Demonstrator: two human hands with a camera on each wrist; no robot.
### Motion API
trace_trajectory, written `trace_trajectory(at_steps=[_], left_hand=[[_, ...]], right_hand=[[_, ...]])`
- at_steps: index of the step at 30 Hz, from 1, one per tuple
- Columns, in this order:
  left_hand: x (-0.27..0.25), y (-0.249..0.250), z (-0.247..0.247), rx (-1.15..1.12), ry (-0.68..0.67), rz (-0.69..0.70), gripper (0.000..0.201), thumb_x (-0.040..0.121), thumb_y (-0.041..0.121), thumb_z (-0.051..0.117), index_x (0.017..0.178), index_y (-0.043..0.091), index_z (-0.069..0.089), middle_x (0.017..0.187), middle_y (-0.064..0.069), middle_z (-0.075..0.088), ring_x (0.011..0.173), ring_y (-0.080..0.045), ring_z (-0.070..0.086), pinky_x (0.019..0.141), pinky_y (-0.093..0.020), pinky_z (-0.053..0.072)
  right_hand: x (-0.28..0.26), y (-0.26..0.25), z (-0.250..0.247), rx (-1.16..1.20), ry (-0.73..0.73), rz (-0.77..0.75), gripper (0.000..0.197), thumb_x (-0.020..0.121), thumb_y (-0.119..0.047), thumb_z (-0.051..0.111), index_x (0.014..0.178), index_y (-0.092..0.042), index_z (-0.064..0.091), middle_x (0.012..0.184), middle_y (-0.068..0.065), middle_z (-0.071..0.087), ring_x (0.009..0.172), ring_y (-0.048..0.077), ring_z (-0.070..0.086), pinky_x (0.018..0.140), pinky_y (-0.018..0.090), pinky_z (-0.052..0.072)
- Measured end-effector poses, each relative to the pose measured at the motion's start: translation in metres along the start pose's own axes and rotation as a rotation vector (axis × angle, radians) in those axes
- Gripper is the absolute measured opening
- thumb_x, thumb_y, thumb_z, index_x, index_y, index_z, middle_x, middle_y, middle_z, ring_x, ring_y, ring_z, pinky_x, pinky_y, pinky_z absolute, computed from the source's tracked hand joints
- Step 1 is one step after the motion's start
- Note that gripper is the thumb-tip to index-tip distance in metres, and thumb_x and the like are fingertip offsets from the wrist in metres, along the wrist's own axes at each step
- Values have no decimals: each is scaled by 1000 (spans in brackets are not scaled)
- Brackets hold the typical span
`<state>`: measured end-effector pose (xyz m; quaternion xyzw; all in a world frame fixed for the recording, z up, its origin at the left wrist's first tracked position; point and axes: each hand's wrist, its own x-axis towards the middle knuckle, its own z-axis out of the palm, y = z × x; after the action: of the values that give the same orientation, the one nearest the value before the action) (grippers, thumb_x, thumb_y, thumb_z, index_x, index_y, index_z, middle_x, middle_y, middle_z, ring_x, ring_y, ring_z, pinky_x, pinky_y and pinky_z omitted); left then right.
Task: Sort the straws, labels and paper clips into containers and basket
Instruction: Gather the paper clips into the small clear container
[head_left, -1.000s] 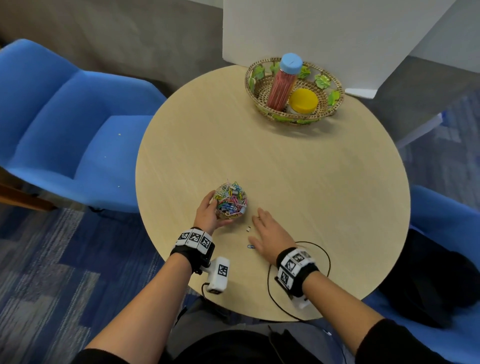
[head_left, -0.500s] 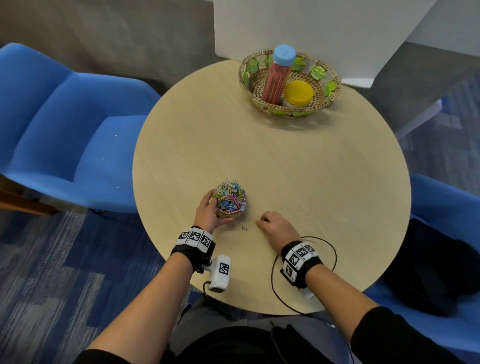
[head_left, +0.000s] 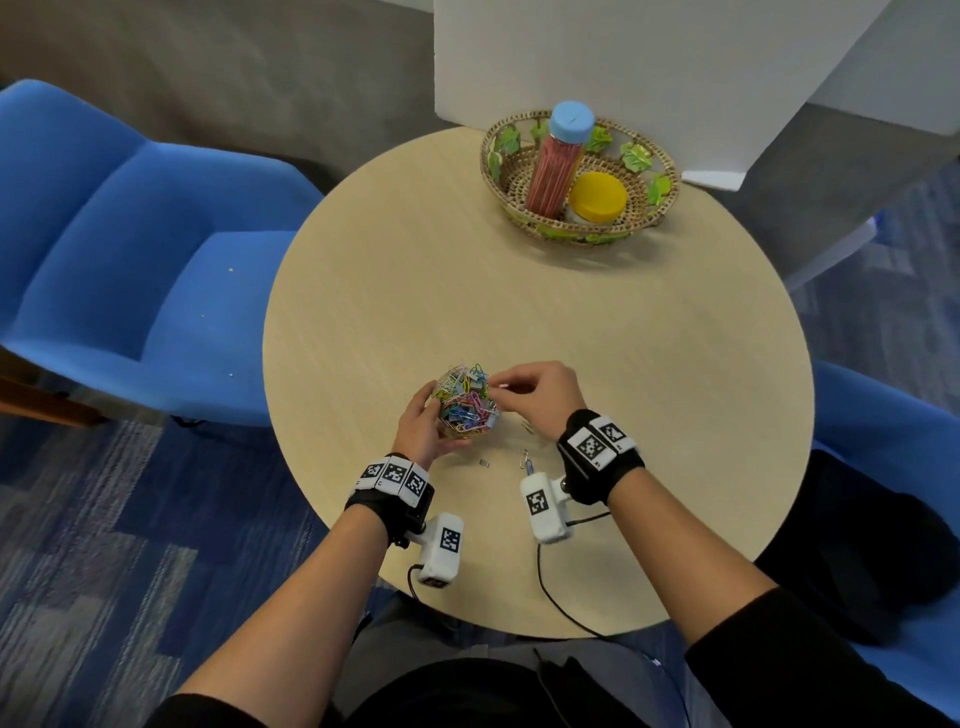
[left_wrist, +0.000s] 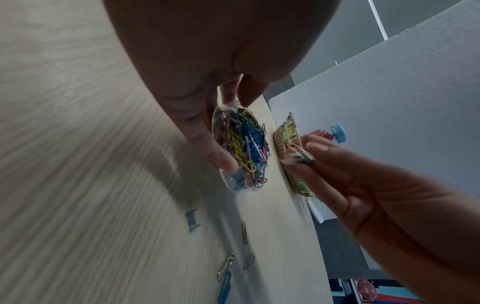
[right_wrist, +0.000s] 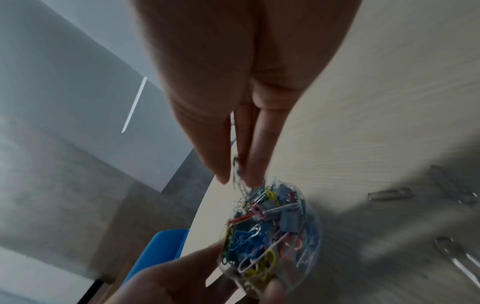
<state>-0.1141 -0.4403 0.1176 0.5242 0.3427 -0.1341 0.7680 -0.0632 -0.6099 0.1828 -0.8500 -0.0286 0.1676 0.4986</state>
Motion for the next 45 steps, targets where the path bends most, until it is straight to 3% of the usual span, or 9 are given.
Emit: trace_trajectory(at_steps=[7,10,15,19,22,26,31,38,45], left_hand=[[6,-5,0,-30,14,-19,38,106,15,41,143,20,47,144,-17,49,121,-44,58,52,-33,60],[9,-8,-3,-37,15,-17,38,106,14,41,143,20,47,145,-16,49,121,-42,58,52,-34,60],[11,-5,-5,-38,26,-22,38,106,14,40,144,21,44,143,-18,51,120,-42,59,52,-34,60],[8,-1,-3,-40,25,-27,38,107,15,37,145,20,43,143,-18,51,119,-42,59,51,-33,60],[6,2,-2,-31,21,-34,38,107,15,38,145,20,43,142,-16,51,118,-42,60,50,-32,60],[4,3,-3,-19,16,-33,39,107,15,39,146,20,43,142,-17,52,114,-40,62,51,-32,60],[2,4,-3,-7,14,-28,39,108,15,38,146,20,43,141,-17,52,106,-36,63,53,-33,61],[1,4,-3,15,0,-17,39,107,15,39,145,20,44,141,-17,52,110,-37,62,54,-34,62],[1,4,-15,20,5,-6,40,107,16,39,147,20,44,141,-17,53,115,-39,62,51,-31,59]], right_hand=[[-3,33,-24,-344,62,-9,28,91,-11,61,114,-19,73,115,1,72,106,11,66,103,29,47],[-19,65,-20,-684,-167,20,49,97,-13,49,146,-17,46,154,5,40,142,21,37,118,33,26],[-60,88,11,-928,-357,-145,57,104,-25,40,156,-10,20,165,10,7,151,25,11,123,34,13],[-83,98,25,-953,-302,-226,67,65,1,85,128,-2,61,138,22,54,124,35,57,90,39,57],[-75,94,22,-942,-270,-245,47,61,1,88,104,-1,70,105,17,67,94,31,67,67,34,61],[-57,86,15,-916,-221,-216,23,101,-21,50,106,-5,65,99,7,57,92,26,56,81,36,49],[-41,71,14,-757,-197,-41,22,91,-10,57,102,-11,76,104,5,69,98,22,62,90,32,50],[-16,49,11,-746,-141,163,13,77,-7,62,69,-16,58,80,7,64,74,24,62,62,27,49],[-2,19,7,-81,129,101,8,67,-5,76,69,-12,73,63,1,70,56,13,65,60,27,59]])
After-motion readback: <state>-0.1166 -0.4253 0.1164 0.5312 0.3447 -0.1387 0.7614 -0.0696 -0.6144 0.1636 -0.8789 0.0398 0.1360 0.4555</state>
